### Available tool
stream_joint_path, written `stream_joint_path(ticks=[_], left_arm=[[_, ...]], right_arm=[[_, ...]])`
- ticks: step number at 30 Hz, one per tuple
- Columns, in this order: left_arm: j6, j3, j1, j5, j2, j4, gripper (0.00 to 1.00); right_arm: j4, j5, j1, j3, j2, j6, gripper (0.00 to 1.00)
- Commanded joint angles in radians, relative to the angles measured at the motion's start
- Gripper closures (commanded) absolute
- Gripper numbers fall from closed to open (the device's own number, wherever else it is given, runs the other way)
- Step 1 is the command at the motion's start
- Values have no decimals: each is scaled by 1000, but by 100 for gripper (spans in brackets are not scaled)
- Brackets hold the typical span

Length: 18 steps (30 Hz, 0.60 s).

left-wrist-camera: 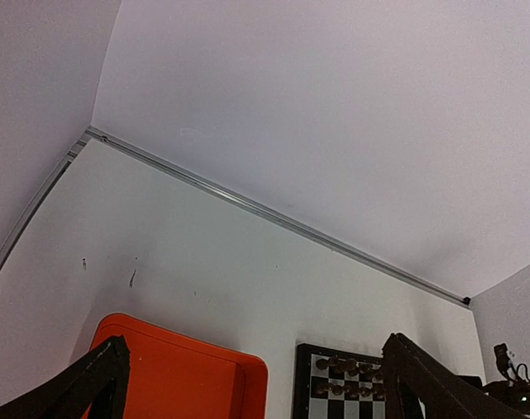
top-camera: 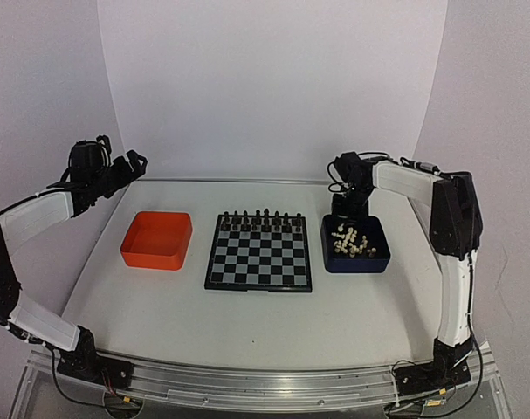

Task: Set up the chess pieces on the board
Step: Pick up the chess piece from the storage box, then place the chess piece on the chessboard.

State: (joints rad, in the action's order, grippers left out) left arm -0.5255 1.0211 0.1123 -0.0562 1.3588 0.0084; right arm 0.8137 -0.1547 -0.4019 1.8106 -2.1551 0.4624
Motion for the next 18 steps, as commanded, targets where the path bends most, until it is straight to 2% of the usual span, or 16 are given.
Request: stream_joint_path(ticks=[1, 4, 8, 14, 18], left_arm=[[-10, 56, 0, -26, 10, 33, 0], [-18, 46, 1, -35, 10, 46, 0], [-10, 45, 1, -25, 18, 37, 0], [-12, 30, 1, -8, 27, 29, 0], [-9, 37, 1, -80, 62, 25, 0]], right_arm=[[13, -1, -11, -28, 117, 1, 100], [17, -37, -48, -60, 185, -10, 100], [49, -4, -110, -59, 231, -25, 100], [128, 59, -209, -31, 200, -44, 100], [159, 108, -275, -12, 155, -75, 100]])
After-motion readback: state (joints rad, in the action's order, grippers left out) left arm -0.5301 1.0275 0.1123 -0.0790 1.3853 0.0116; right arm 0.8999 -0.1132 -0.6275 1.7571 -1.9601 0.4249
